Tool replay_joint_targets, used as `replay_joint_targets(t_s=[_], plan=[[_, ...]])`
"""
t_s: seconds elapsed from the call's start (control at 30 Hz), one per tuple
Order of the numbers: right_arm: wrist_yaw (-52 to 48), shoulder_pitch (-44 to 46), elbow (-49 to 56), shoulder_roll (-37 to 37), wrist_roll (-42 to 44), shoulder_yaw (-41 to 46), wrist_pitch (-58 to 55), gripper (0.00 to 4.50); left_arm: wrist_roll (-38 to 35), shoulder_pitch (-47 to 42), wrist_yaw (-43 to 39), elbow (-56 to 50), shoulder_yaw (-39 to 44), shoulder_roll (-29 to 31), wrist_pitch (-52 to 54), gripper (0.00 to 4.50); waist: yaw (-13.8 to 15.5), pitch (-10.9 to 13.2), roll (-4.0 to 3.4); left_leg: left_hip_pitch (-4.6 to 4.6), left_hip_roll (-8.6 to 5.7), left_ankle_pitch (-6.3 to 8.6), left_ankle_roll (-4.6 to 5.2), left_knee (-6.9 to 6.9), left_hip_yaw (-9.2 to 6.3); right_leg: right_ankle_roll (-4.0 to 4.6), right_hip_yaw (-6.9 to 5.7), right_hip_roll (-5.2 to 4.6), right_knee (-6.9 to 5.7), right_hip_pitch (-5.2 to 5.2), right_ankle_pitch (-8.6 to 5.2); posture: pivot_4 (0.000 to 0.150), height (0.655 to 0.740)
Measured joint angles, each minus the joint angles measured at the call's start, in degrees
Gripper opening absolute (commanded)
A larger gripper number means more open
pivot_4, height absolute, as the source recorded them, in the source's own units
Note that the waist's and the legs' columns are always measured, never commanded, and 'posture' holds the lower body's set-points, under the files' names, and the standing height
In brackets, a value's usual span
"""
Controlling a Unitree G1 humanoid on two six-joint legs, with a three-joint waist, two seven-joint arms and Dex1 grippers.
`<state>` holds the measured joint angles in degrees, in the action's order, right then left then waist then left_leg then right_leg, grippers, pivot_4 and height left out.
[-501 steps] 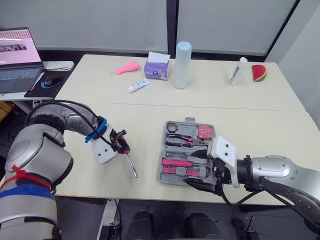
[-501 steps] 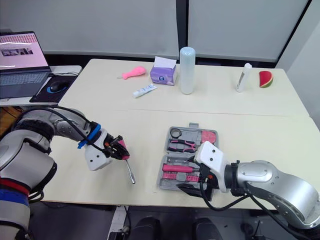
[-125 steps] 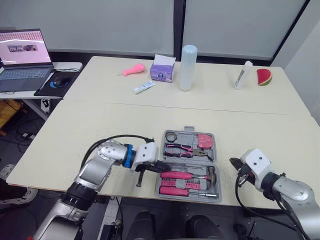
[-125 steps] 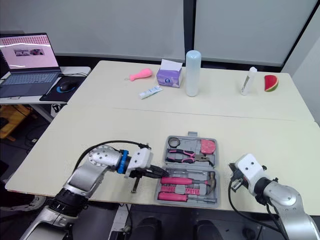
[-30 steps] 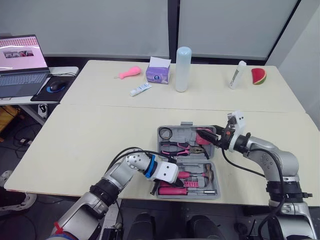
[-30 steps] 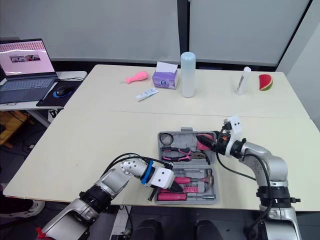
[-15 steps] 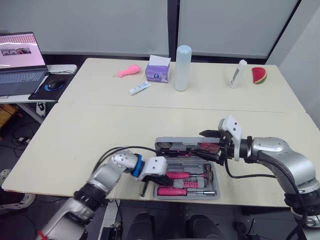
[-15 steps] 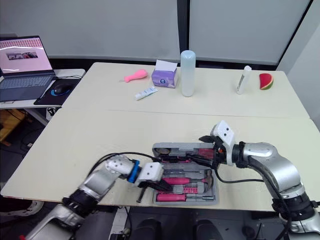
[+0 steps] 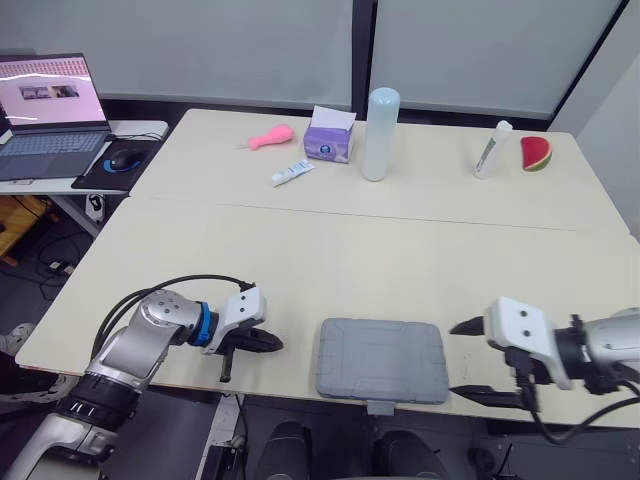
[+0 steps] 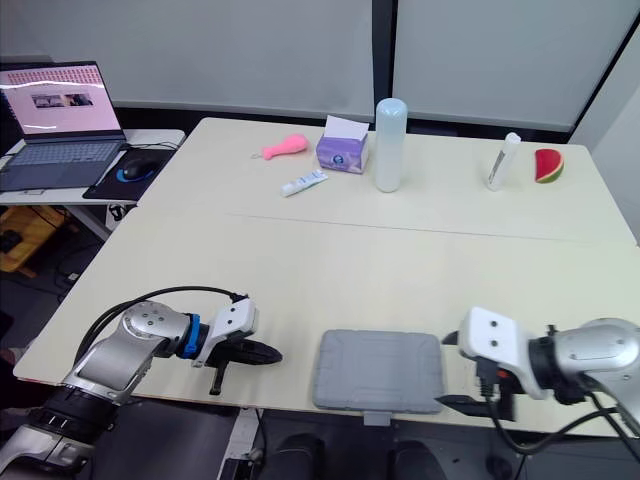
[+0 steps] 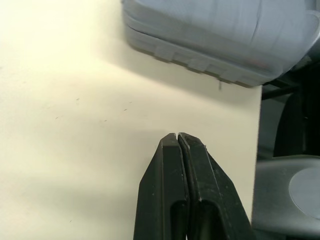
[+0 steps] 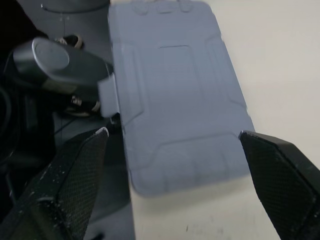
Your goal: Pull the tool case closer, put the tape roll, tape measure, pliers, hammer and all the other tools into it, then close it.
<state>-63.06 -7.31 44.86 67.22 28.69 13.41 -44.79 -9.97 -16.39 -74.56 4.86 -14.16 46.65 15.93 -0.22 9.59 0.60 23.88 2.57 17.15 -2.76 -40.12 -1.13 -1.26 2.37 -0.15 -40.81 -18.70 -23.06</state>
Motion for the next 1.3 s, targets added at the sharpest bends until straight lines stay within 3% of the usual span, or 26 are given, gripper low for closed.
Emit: replay_joint_targets(t_s=[0.1,0.2,0.37,0.77,1.3], plan=[[1.26,-3.77,-0.51,0.53,-4.04,0.25,2.11,4.47,0.15,1.35,1.86,-2.37,-0.05,-0.81,0.6,0.0,-0.15,0.0,0.01,0.01,0.03,0.0,0.0,0.0,0.03,0.0,0.05,0.03,0.0,-0.01,0.0,0.15,0.7002],[6.73,-3.11,-2.71,0.1,-11.96,-6.48,5.06,3.92,1.43,2.32,4.48,-5.21,-0.48,-2.18,1.35,0.0,-0.21,0.0,0.02,-0.01,0.02,-0.01,-0.01,0.0,0.07,0.0,0.08,0.02,-0.02,-0.01,0.0,0.15,0.7002],[13.28,-0.04,-6.02,-1.05,-23.0,-18.8,7.28,2.31,5.19,2.38,9.48,-7.08,-2.84,-5.31,2.4,0.0,-0.11,0.01,0.01,0.0,0.01,-0.02,-0.03,0.0,0.09,0.0,0.11,0.02,-0.03,-0.04,0.0,0.15,0.7002],[13.52,10.13,-16.78,-10.49,-36.05,-37.48,13.0,0.07,8.67,0.22,11.42,-7.66,-7.83,-9.85,5.63,0.0,-0.19,0.01,0.01,-0.01,0.0,-0.1,-0.17,-0.02,0.09,0.0,0.09,0.05,-0.05,-0.04,0.0,0.15,0.7002],[9.0,9.81,-16.31,-11.1,-37.24,-37.23,12.89,0.01,9.11,0.02,11.02,-8.54,-8.13,-9.93,7.35,0.0,-0.05,0.0,0.02,-0.01,0.0,-0.08,-0.15,-0.03,0.07,0.0,0.07,0.02,-0.07,-0.03,0.0,0.15,0.7002]])
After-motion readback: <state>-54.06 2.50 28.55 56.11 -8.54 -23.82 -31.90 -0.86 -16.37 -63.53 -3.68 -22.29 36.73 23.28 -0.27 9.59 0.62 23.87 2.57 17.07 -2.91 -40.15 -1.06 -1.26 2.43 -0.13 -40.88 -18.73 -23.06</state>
